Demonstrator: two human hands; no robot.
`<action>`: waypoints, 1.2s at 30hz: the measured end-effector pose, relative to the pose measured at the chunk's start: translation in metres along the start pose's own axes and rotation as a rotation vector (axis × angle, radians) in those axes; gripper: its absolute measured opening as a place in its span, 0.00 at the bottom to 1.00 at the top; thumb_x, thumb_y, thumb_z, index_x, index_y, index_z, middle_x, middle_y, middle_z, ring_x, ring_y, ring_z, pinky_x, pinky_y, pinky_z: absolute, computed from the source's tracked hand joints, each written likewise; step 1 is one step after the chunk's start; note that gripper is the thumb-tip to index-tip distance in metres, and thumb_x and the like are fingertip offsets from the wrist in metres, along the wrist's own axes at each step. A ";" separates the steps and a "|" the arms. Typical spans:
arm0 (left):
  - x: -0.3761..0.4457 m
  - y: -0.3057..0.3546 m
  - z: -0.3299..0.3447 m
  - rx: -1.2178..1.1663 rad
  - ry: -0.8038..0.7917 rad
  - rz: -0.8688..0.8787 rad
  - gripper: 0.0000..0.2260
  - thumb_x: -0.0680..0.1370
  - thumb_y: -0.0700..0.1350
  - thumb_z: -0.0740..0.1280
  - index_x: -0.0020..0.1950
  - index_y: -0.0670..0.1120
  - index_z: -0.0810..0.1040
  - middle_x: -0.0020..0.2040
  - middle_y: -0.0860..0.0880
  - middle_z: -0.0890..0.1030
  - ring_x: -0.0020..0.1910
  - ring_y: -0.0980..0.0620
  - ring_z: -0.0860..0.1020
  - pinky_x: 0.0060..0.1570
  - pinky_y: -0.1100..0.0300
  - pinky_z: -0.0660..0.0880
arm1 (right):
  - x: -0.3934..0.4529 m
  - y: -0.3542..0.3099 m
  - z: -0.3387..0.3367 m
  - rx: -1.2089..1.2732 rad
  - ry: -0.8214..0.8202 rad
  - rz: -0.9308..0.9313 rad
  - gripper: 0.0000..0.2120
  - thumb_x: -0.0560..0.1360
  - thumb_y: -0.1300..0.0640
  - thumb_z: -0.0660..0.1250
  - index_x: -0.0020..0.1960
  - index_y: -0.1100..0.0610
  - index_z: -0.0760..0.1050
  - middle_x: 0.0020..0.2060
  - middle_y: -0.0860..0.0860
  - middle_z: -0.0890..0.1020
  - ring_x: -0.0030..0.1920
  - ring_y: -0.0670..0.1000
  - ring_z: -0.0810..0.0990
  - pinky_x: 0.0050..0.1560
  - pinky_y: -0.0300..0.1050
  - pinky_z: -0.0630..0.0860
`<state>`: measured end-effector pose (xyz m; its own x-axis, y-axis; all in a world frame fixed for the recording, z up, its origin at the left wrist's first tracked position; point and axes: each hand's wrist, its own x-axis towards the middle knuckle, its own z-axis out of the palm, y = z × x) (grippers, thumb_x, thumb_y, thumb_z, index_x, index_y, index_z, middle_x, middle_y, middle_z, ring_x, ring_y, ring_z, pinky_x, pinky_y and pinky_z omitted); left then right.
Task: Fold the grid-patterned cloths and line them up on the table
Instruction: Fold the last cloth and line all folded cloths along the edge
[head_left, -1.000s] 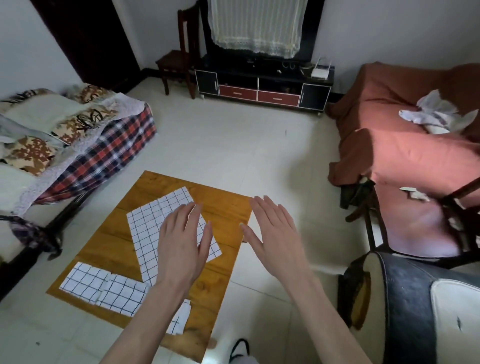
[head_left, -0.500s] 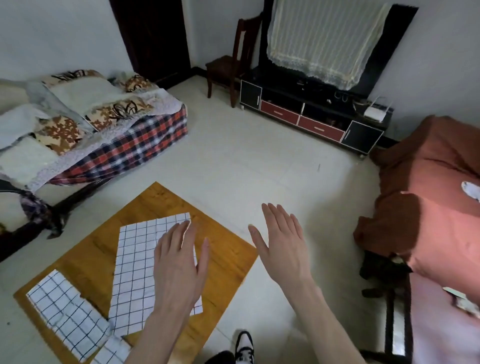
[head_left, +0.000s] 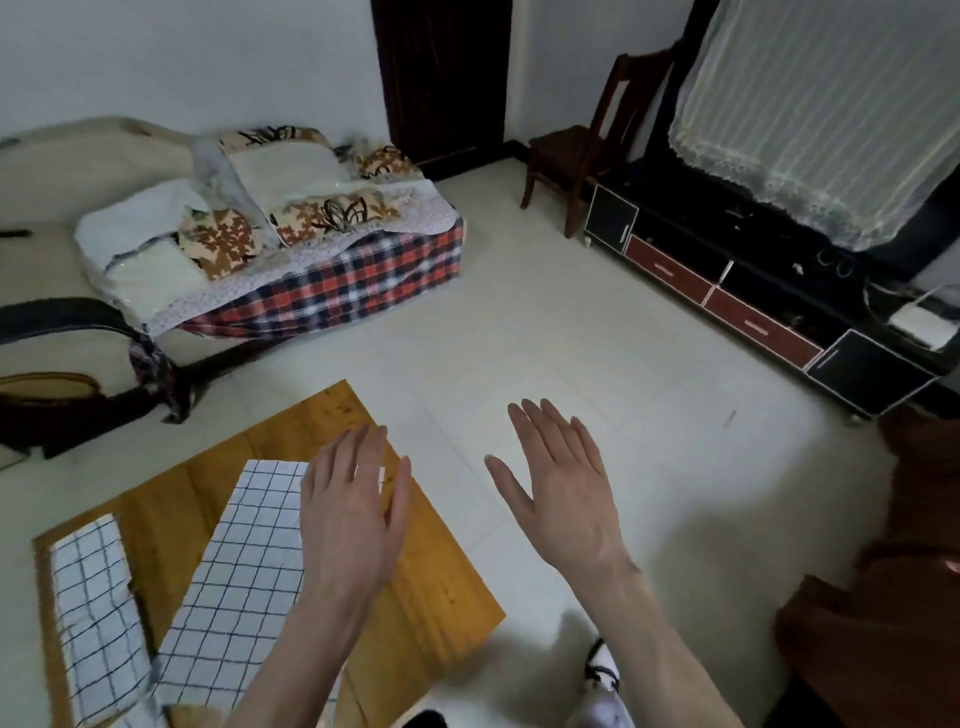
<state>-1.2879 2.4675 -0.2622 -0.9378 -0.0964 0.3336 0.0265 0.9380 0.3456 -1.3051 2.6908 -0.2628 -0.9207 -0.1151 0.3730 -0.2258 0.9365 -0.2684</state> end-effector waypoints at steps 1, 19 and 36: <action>0.007 0.009 0.007 0.025 0.005 -0.035 0.22 0.85 0.56 0.58 0.73 0.45 0.75 0.71 0.44 0.77 0.72 0.42 0.72 0.70 0.42 0.69 | 0.012 0.012 0.003 0.017 -0.008 -0.027 0.30 0.86 0.38 0.53 0.78 0.57 0.70 0.75 0.53 0.75 0.79 0.55 0.68 0.80 0.55 0.60; 0.046 0.094 0.041 0.286 0.217 -0.599 0.25 0.85 0.57 0.58 0.76 0.44 0.73 0.73 0.43 0.76 0.74 0.42 0.71 0.73 0.43 0.67 | 0.173 0.057 0.046 0.354 -0.333 -0.615 0.32 0.86 0.35 0.47 0.81 0.54 0.64 0.80 0.51 0.67 0.82 0.51 0.60 0.83 0.51 0.51; 0.046 -0.039 0.064 0.383 0.472 -1.108 0.22 0.84 0.54 0.60 0.72 0.41 0.77 0.69 0.41 0.79 0.71 0.41 0.74 0.71 0.43 0.68 | 0.276 -0.122 0.166 0.489 -0.494 -1.133 0.29 0.86 0.39 0.56 0.81 0.56 0.65 0.78 0.51 0.71 0.80 0.50 0.63 0.81 0.46 0.51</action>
<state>-1.3545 2.4481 -0.3161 -0.1764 -0.9253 0.3357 -0.8682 0.3069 0.3900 -1.5846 2.4900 -0.2743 -0.1440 -0.9523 0.2691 -0.9344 0.0412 -0.3539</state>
